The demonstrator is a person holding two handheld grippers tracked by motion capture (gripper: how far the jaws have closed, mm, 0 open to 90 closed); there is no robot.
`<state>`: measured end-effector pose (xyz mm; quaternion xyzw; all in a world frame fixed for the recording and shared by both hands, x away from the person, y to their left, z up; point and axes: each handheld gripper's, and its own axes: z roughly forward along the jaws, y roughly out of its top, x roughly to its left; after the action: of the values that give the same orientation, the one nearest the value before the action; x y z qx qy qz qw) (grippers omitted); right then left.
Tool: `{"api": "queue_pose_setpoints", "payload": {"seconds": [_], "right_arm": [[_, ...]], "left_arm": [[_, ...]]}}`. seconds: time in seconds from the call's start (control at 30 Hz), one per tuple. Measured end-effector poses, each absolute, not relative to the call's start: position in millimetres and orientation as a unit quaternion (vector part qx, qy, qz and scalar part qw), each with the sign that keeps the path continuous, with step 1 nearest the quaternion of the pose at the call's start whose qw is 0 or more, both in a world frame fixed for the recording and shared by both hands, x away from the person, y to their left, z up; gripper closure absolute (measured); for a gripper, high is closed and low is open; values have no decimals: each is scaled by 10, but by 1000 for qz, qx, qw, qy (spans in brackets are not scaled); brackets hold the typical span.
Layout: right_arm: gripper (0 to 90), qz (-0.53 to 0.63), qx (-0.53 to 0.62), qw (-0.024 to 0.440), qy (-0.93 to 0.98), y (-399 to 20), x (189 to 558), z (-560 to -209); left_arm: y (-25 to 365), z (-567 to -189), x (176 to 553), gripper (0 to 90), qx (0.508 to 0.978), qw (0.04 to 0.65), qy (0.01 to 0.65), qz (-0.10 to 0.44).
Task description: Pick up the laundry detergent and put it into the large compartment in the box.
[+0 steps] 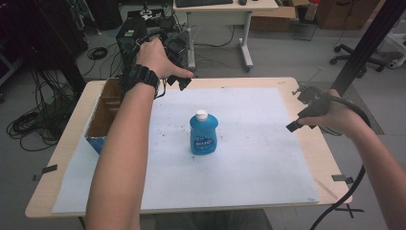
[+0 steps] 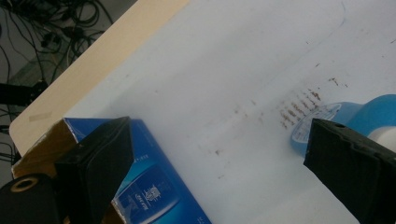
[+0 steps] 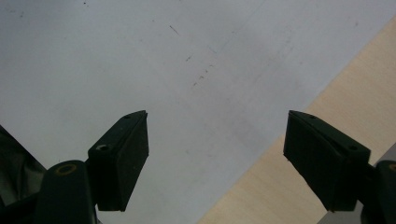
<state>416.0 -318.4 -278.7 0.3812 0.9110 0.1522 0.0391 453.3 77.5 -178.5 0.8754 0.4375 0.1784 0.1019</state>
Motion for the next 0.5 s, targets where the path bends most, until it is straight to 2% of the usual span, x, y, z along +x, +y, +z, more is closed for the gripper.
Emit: {"api": "queue_pose_setpoints", "payload": {"seconds": [0.5], "right_arm": [[224, 153, 378, 37, 912, -3164, 4124, -2797]], "left_arm": [[669, -1739, 4380, 84, 896, 107, 392, 178]]}}
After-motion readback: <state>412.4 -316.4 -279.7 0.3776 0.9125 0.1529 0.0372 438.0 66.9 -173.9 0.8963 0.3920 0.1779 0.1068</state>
